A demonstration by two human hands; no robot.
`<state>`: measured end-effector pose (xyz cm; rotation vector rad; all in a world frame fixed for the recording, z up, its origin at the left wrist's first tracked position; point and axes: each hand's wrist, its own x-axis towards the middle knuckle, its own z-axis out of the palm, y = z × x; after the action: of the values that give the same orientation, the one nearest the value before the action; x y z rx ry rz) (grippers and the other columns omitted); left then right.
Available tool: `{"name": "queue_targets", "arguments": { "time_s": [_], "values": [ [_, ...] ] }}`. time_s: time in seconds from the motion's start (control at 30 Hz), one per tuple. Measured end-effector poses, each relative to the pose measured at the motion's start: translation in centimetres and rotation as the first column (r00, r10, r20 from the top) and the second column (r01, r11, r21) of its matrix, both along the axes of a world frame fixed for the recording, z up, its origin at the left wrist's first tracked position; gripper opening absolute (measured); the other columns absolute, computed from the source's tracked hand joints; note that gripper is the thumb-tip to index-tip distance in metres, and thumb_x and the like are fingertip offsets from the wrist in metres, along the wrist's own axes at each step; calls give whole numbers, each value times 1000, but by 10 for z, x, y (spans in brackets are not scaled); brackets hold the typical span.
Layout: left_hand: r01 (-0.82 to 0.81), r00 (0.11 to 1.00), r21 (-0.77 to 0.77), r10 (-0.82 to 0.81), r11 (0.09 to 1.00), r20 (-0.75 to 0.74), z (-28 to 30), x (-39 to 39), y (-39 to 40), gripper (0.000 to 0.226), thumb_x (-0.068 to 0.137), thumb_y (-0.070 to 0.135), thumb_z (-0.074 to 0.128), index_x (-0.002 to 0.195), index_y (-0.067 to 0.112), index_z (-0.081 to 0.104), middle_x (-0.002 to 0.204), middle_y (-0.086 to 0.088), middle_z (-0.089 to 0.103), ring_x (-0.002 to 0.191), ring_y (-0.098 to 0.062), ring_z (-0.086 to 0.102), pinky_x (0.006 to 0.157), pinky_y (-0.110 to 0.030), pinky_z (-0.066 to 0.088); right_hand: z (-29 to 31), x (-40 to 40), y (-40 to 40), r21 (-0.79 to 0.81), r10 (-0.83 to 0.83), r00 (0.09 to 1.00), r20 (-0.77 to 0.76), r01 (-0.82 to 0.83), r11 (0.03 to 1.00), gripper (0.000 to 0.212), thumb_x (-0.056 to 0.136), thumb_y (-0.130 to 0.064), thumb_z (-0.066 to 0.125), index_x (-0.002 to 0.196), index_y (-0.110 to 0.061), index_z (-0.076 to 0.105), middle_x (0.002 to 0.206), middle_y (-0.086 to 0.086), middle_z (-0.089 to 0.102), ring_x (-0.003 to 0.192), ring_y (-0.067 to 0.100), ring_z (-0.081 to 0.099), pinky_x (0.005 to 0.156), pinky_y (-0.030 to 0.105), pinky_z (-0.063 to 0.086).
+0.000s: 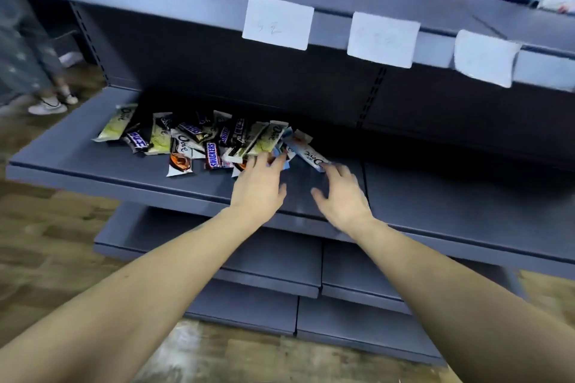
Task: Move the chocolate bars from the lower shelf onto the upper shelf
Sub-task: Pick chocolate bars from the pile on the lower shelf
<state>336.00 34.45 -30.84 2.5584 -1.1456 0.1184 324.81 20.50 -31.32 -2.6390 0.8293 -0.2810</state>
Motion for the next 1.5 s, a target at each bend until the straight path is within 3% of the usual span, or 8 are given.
{"name": "queue_targets", "arguments": {
  "time_s": [0.17,0.3,0.43,0.63,0.8,1.03,1.23,1.5],
  "values": [
    [-60,992,-1,60,998,113,-20,27,-23,55,90,36,57,142,29,40,129,-11,39,118,-29,42,95,-40,44,-23,43,-23,-6,-19,997,70,19,1000,59,93,-41,57,147,-28,37,156,5,30,142,28,21,111,42,34],
    [-91,991,-69,97,993,90,-19,32,-30,46,87,25,61,132,27,49,127,-9,43,114,-31,46,93,-41,44,-36,48,-27,-45,-88,978,191,98,994,47,88,-45,61,125,-17,58,130,6,56,127,30,38,103,38,39],
    [-111,994,-268,101,957,-52,-6,22,-24,33,85,15,60,116,21,55,118,-8,52,100,-31,55,86,-42,46,-35,32,-30,75,-226,922,314,213,974,27,82,-29,70,103,-15,63,104,4,61,105,30,49,89,26,32],
    [-143,954,-478,-7,867,-298,11,-2,-13,25,94,15,52,118,18,48,116,-1,50,84,-18,57,68,-25,42,-27,2,-29,190,-238,946,219,198,962,53,85,-31,71,132,-13,56,122,6,55,115,26,44,99,31,37],
    [-259,837,-539,-93,801,-539,7,-18,-11,21,97,16,46,117,21,43,99,-1,65,72,-11,59,58,-16,41,-23,-18,-26,166,-234,958,167,207,964,47,86,-36,70,126,-12,64,129,4,53,120,25,40,94,16,27],
    [-364,714,-415,-35,834,-699,0,-16,1,37,99,10,39,132,24,48,113,-5,61,82,-1,66,62,-16,53,-6,-52,-26,137,-276,958,76,264,955,45,83,-43,73,118,-16,65,110,2,54,107,24,49,85,31,47],
    [-198,862,-222,62,955,-504,-2,-15,-5,53,83,23,71,132,14,52,131,-7,40,94,-22,57,89,-29,45,4,-72,-28,115,-286,958,-3,284,952,42,80,-40,75,115,-20,64,108,-2,57,104,21,53,81,34,51],
    [-131,957,58,142,990,-252,4,-12,-13,52,87,33,65,135,18,53,125,-11,47,112,-31,49,88,-42,49,14,-90,-30,10,-272,961,-43,273,962,44,86,-31,70,128,-24,59,117,-1,56,109,20,45,85,31,46]
  ]
}}
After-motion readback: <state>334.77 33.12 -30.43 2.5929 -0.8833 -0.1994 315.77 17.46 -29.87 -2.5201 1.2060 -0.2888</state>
